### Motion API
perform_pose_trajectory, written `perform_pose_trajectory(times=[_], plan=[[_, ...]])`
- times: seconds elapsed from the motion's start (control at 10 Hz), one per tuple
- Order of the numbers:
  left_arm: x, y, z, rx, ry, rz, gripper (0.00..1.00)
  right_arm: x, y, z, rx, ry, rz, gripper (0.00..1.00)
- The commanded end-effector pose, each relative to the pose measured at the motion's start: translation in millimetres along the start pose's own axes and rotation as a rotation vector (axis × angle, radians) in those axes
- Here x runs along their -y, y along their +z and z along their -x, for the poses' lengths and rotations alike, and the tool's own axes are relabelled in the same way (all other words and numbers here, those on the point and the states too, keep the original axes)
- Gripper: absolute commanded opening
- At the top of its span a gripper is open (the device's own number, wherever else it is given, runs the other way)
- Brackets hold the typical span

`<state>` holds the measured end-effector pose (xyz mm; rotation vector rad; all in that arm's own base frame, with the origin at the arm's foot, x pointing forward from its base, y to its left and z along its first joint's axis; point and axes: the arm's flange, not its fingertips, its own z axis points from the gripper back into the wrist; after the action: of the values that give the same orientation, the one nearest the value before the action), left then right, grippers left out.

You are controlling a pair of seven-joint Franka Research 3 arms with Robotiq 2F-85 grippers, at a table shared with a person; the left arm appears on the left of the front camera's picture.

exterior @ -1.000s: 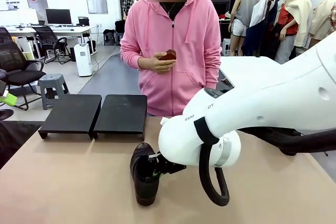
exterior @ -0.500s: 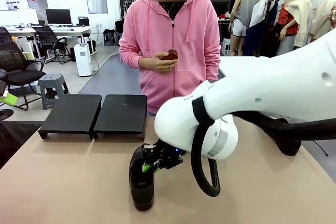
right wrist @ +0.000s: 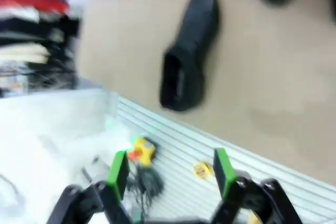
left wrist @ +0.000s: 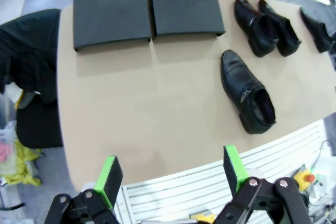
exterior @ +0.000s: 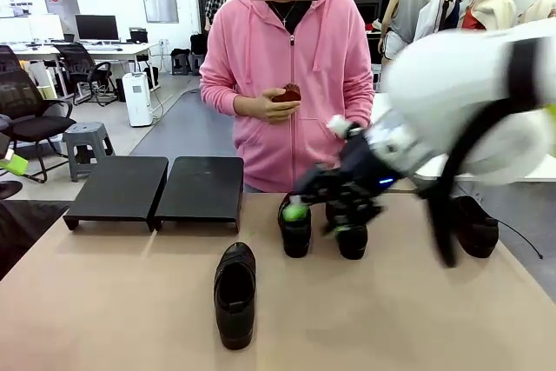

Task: Organize the shoes by placing them on the stand.
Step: Pick up one Shoe and place it in the middle of the table.

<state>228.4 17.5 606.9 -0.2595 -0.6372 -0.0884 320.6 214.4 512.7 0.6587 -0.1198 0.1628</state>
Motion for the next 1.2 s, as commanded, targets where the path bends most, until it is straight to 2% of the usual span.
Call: perform_pose_trajectory(times=[0.0,0.1,0.2,0.3,0.5,0.6,0.8,0.9,1.1], plan=[[-1,0,-1,0.010,0.000,0.014,1.00,31,94,24,0.017,0.076,0.081,1.00],[-1,0,-1,0.010,0.000,0.014,1.00,50,138,38,0.006,0.095,0.078,1.00],[-1,0,-1,0.010,0.000,0.014,1.00,76,189,47,0.161,0.052,0.100,1.00],[-1,0,-1,0.010,0.000,0.014,1.00,102,230,55,0.255,0.024,0.041,1.00],[-1,0,-1,0.010,0.000,0.014,1.00,156,281,68,0.394,0.020,0.038,1.00],[-1,0,-1,0.010,0.000,0.014,1.00,179,295,72,0.423,-0.021,-0.008,1.00],[-1,0,-1,0.010,0.000,0.014,1.00,203,302,66,0.538,-0.112,0.019,1.00],[-1,0,-1,0.010,0.000,0.014,1.00,190,310,85,0.455,-0.068,0.011,1.00],[-1,0,-1,0.010,0.000,0.014,1.00,190,310,85,0.455,-0.068,0.011,1.00]])
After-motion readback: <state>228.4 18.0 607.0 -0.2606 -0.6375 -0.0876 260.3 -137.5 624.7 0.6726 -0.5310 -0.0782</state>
